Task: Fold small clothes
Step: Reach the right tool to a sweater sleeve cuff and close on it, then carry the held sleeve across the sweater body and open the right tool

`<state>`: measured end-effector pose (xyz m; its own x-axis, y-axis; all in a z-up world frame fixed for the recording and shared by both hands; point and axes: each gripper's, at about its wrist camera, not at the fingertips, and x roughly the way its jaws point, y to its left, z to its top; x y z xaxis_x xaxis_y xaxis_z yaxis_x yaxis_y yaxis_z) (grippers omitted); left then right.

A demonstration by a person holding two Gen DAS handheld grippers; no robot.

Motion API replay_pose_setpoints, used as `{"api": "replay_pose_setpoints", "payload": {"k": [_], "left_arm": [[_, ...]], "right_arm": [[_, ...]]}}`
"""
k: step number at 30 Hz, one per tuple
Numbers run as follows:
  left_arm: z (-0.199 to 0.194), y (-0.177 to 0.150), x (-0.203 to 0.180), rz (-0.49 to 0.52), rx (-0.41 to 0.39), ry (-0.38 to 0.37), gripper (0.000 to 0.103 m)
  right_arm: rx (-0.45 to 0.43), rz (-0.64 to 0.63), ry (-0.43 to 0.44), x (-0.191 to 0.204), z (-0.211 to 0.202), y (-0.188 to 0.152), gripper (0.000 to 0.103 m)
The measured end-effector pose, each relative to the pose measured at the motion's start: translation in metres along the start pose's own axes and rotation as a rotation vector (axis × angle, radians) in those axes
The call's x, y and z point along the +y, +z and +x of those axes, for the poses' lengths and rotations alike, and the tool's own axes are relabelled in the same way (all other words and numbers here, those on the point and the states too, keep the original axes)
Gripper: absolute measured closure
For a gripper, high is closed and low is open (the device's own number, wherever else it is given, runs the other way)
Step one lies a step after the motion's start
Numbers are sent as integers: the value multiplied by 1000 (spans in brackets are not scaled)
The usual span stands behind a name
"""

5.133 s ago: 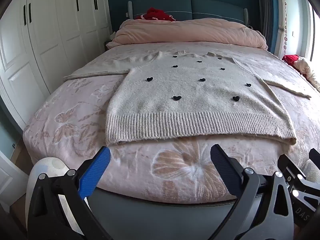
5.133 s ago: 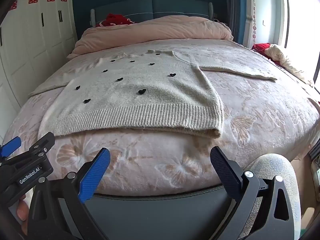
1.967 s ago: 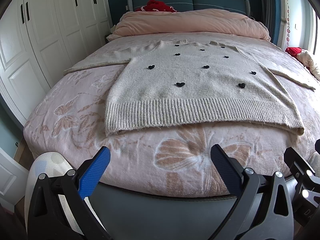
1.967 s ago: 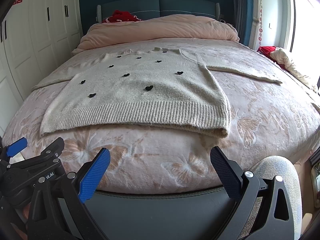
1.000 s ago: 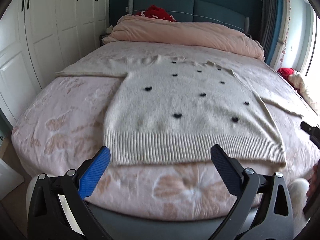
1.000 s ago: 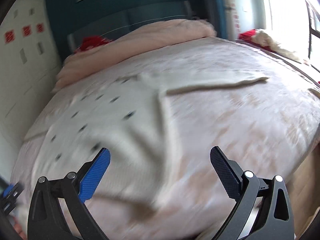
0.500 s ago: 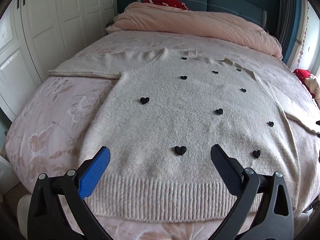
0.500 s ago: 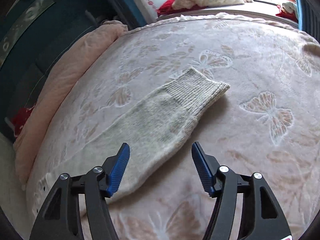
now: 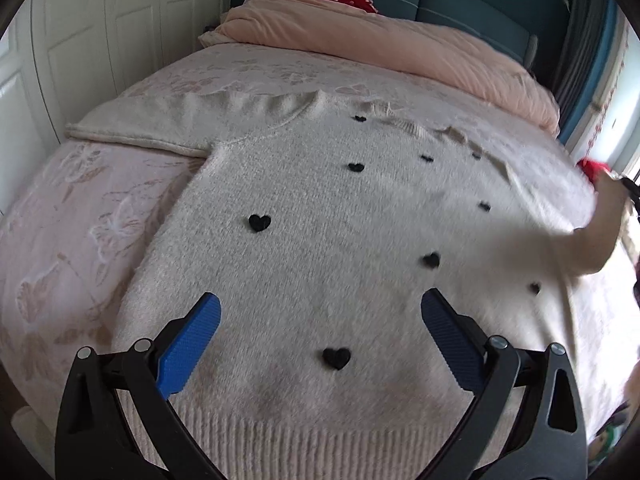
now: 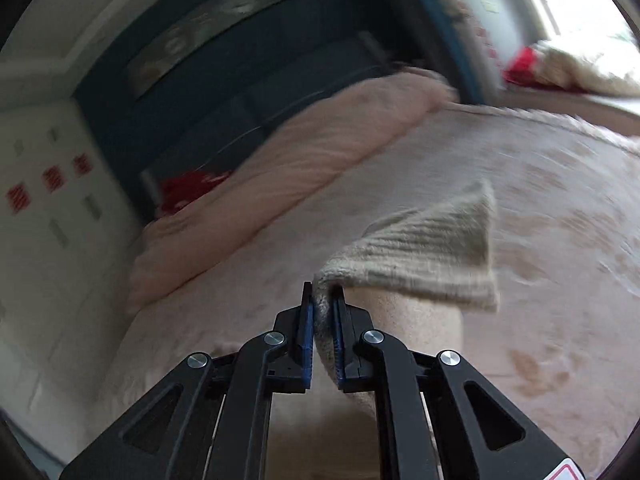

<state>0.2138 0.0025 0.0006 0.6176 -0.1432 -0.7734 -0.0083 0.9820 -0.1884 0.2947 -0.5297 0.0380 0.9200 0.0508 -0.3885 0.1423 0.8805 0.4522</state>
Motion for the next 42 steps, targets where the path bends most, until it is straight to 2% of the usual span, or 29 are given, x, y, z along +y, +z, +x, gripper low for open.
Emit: {"api": "replay_pose_setpoints", "payload": {"k": [2, 4, 6, 8, 10, 13, 16, 18, 20, 21, 23, 25, 26, 28, 30, 31, 34, 38, 40, 42], "left_arm": [[0, 12, 7, -53, -7, -36, 5], [2, 22, 12, -97, -9, -62, 5], [9, 37, 17, -144, -6, -99, 5], [18, 51, 18, -173, 2, -138, 5], [37, 69, 14, -184, 25, -181, 5], [82, 94, 2, -195, 88, -212, 5], [130, 114, -17, -260, 141, -269, 5], [160, 119, -29, -324, 187, -300, 5], [185, 122, -36, -407, 222, -318, 8], [197, 122, -40, -442, 233, -312, 14], [203, 124, -47, -445, 222, -256, 30], [202, 132, -55, -401, 209, -207, 90], [202, 136, -54, -397, 211, -212, 92], [195, 145, -40, -443, 177, -271, 94], [180, 155, -24, -466, 104, -357, 96], [172, 158, -18, -464, 75, -377, 96], [158, 167, 1, -450, 0, -348, 96], [194, 152, 19, -434, 89, -248, 96], [204, 141, 22, -436, 126, -231, 95], [205, 136, 18, -419, 98, -233, 95]], "right_arm": [[94, -115, 146, 73, 31, -20, 89], [225, -229, 253, 140, 67, -66, 84], [318, -369, 270, 187, 89, -114, 76], [371, -467, 263, 209, 96, -153, 71], [368, -486, 198, 199, 87, -172, 56], [344, -421, 47, 148, 66, -172, 42], [356, -318, -132, 88, 57, -160, 39], [372, -255, -188, 58, 56, -152, 39], [380, -199, -204, 37, 58, -146, 39], [381, -177, -204, 29, 56, -148, 39], [383, -173, -209, 22, 62, -146, 37], [387, -203, -218, 27, 70, -147, 35], [387, -223, -226, 30, 73, -147, 35], [384, -242, -238, 31, 77, -151, 34], [379, -232, -240, 30, 80, -154, 34], [377, -221, -237, 30, 81, -153, 34], [389, -216, -220, 33, 90, -152, 36], [447, -214, -183, 40, 106, -157, 41], [434, -171, -175, 42, 101, -152, 41], [371, -126, -155, 45, 85, -144, 41]]}}
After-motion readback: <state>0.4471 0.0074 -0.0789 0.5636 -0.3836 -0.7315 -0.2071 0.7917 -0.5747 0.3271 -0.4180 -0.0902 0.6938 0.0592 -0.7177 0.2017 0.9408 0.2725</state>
